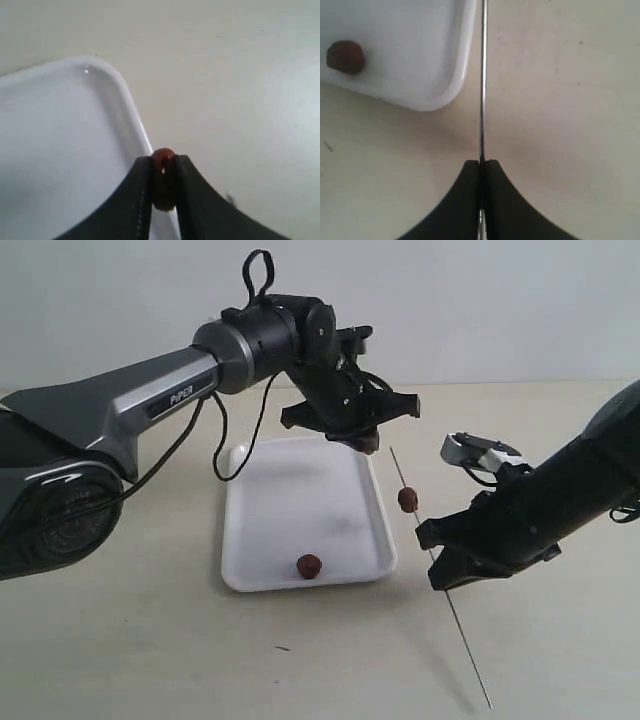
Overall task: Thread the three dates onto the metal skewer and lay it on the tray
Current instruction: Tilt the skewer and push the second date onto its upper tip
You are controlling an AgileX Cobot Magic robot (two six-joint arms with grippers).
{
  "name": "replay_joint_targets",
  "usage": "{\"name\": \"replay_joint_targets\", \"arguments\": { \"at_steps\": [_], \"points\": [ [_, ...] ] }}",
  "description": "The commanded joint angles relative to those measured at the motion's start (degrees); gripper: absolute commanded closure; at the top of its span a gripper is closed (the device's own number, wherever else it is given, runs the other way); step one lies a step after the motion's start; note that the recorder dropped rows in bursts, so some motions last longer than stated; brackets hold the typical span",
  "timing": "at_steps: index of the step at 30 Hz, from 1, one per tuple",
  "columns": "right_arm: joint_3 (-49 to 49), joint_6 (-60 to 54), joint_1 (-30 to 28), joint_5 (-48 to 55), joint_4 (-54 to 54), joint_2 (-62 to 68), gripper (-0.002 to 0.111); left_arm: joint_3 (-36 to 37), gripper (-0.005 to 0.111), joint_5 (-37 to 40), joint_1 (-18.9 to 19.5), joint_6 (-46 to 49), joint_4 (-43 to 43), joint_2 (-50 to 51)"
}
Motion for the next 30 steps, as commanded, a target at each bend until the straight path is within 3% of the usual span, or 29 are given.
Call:
{"name": "replay_joint_targets", "arguments": {
  "at_steps": [1, 9, 17, 30],
  "points": [
    [0.5, -8.2, -0.2, 6.2, 6.6, -0.5, 0.108, -0.1, 0.093, 2.6, 3.3, 6.0, -10.6, -1.6],
    [0.5, -10.7, -0.2, 7.1, 8.8, -0.5, 0.108, -0.1, 0.093, 6.5, 7.5, 9.7, -15.3, -1.8],
    [0.5, -12.2, -0.2, 5.9, 9.9, -0.4, 0.108, -0.1, 0.093, 9.8, 10.4, 20.4, -33.9, -1.9],
    [0.5, -12.8, -0.2, 2.9, 10.8, -0.4, 0.108, -0.1, 0.093, 15.2, 13.7, 24.3, -38.3, -1.9]
  ]
}}
